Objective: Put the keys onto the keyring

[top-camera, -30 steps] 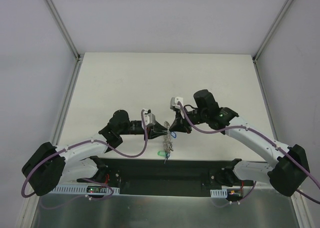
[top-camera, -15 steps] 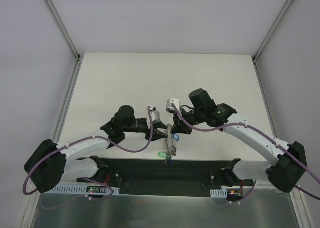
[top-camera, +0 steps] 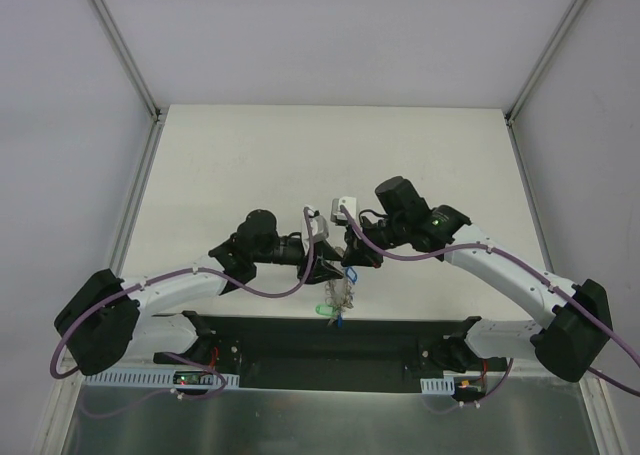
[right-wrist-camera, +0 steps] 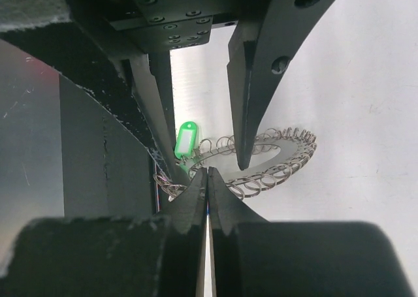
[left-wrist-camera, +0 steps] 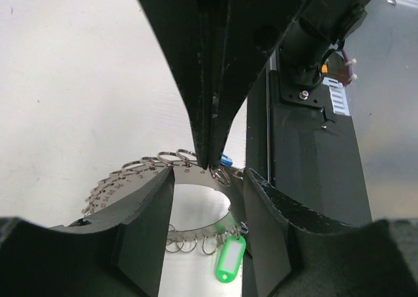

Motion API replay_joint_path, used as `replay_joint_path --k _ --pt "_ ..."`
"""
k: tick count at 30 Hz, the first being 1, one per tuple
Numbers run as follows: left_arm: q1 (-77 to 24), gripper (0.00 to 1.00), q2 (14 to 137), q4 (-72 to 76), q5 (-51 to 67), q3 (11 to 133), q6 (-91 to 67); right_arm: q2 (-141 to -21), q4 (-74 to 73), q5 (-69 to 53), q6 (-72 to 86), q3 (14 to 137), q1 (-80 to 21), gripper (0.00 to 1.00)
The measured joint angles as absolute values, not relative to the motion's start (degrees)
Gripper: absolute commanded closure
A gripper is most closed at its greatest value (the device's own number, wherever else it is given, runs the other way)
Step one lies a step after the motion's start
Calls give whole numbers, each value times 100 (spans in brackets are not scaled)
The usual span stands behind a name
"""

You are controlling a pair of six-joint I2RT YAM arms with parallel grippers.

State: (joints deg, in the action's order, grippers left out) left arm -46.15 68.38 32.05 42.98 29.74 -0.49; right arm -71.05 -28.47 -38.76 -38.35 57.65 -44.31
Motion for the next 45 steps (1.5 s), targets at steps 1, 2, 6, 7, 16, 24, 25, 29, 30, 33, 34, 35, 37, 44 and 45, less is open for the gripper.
replay_joint_path --k 1,2,6,7,16,24,25,29,30,33,34,35,37,44,45 --pt "-4615 54 6831 3293 4254 2947 -176 -7105 -2845 -3857 -3824 5765 -4436 99" --pt "-4617 54 6794 3380 4160 2888 -329 -7105 -2845 -3835 -3817 5765 -4447 99" --pt "-4641 55 6532 3531 3712 2578 -921 -7105 -2808 -3771 -3774 5765 -4480 99" --pt "-4663 55 6475 3553 3588 2530 -1061 -7105 -2794 -3767 -3763 5765 -4484 99" --pt "-4884 66 6202 3638 2733 2351 -2239 -7102 -2624 -3651 -3647 5765 -4499 99" --pt "-4967 74 6359 3699 2480 2353 -2746 -7096 -2591 -3618 -3616 5765 -4504 99" --pt "-4984 74 6379 3699 2475 2353 -2768 -7089 -2591 -3616 -3610 5763 -4504 99" --pt "-5019 77 6451 3701 2475 2353 -2805 -7063 -2582 -3616 -3603 5763 -4506 99" --pt "-5024 79 6464 3701 2475 2353 -2810 -7059 -2576 -3616 -3601 5763 -4506 99" --pt "-5033 96 6525 3699 2477 2366 -2805 -7052 -2569 -3616 -3599 5763 -4506 99" --pt "-5033 100 6547 3697 2477 2375 -2805 -7050 -2569 -3616 -3599 5763 -4506 99" --pt "-5033 100 6565 3697 2475 2383 -2805 -7050 -2567 -3607 -3599 5763 -4508 99" --pt "-5035 100 6582 3695 2477 2399 -2768 -7048 -2561 -3586 -3592 5752 -4510 99" --pt "-5083 100 6530 3649 2469 2399 -2563 -6886 -2521 -3356 -3465 5614 -4510 99" --pt "-5096 100 6504 3625 2449 2399 -2486 -6842 -2484 -3301 -3428 5568 -4510 99"
